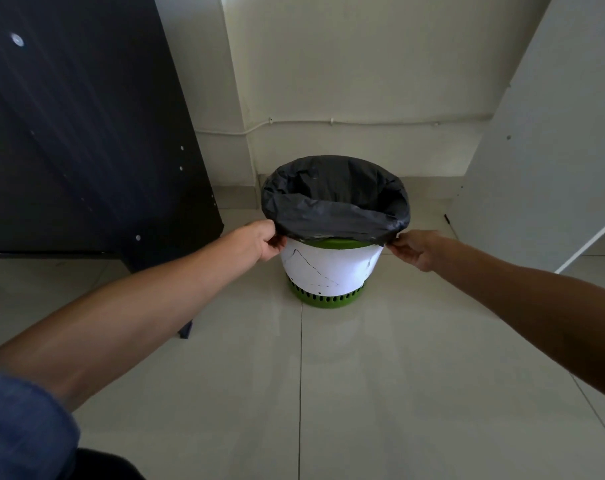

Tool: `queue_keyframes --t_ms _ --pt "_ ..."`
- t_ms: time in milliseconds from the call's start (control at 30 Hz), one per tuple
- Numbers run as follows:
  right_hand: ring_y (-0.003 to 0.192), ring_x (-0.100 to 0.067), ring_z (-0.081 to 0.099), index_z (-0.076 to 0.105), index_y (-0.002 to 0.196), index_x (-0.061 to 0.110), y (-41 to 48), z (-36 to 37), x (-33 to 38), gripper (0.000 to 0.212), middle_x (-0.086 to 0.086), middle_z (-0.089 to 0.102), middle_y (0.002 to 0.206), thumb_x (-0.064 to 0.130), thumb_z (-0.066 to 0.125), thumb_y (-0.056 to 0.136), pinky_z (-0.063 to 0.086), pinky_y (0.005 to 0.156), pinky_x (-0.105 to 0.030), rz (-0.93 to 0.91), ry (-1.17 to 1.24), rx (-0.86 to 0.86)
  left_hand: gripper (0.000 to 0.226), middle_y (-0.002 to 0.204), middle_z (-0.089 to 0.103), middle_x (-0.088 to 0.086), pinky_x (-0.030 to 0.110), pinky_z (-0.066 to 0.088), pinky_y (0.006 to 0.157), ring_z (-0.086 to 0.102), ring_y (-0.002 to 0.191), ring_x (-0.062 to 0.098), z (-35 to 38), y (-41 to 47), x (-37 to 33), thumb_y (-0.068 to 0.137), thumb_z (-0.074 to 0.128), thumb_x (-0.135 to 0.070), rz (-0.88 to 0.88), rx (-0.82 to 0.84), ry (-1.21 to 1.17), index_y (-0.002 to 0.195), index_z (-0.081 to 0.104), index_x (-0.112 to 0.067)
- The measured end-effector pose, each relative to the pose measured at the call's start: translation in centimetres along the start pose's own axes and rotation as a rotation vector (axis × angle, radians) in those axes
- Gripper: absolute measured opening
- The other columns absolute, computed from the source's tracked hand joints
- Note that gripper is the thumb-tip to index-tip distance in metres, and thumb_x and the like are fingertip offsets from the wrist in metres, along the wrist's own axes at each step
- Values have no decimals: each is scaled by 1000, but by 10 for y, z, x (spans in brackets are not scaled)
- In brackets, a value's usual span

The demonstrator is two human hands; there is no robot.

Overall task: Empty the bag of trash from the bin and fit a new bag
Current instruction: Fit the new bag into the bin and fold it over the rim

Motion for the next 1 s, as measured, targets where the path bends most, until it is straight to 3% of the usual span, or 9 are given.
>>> queue_keyframes --t_ms 67,233,333,400,567,733,833,933,1000 --pt "37 -10 62 55 127 -5 2 1 0 35 -7 66 53 -11 54 92 48 36 -18 -12 22 -19 6 83 55 10 19 50 46 53 68 13 3 -2 6 99 51 -3 4 8 39 97 56 -2" --pt "43 -10 65 57 126 -5 -7 -1 4 33 -6 67 52 -6 56 93 51 41 -17 -17 37 27 13 85 57 12 20 54 45 58 69 14 -6 -3 9 101 46 -3 28 -15 -2 109 55 -1" --pt "44 -12 66 61 109 -2 -17 -7 4 15 -13 73 86 0 52 97 55 45 -20 11 105 73 21 92 63 18 29 59 58 64 77 21 -4 -13 10 103 36 -2 67 26 -85 110 55 3" --pt "49 -18 69 55 101 0 -27 -9 4 9 -18 66 95 5 49 98 57 48 -25 30 169 100 24 93 64 21 33 58 67 65 80 27 -4 -21 18 102 32 -4 75 18 -138 107 53 3" --pt "80 -29 68 54 102 -5 -56 1 -8 20 -22 64 97 9 50 88 61 68 -36 129 185 203 26 106 65 22 34 57 78 66 89 30 -4 -36 37 95 46 -8 42 94 -197 116 55 5" --pt "82 -24 68 60 94 -4 -73 12 -4 10 -18 66 94 -3 50 91 61 70 -29 11 271 219 28 100 68 21 32 58 80 69 79 24 5 -36 29 90 52 7 160 76 -219 118 59 8" --pt "81 -20 66 61 88 -3 -70 11 -4 13 -14 65 91 -9 51 95 60 67 -26 -21 263 205 20 95 68 22 30 59 72 67 72 22 7 -38 30 90 57 9 182 26 -211 109 61 7" --pt "82 -19 65 60 89 -4 -64 8 -7 12 -13 64 92 -10 51 94 58 70 -26 -2 261 219 15 95 67 23 33 59 77 67 74 24 5 -40 35 89 57 12 216 7 -213 94 58 -2" --pt "83 -19 65 60 93 -5 -59 6 -11 11 -13 64 94 -11 51 94 59 70 -26 22 225 234 30 109 65 26 35 59 82 68 79 26 5 -40 36 90 55 15 251 9 -229 114 55 -3"
Point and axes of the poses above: each hand's wrist, its own y-axis towards the middle knuckle, its own z-axis out of the palm, x = y × z, the point moved 2 cm from there along y, towards the middle knuckle
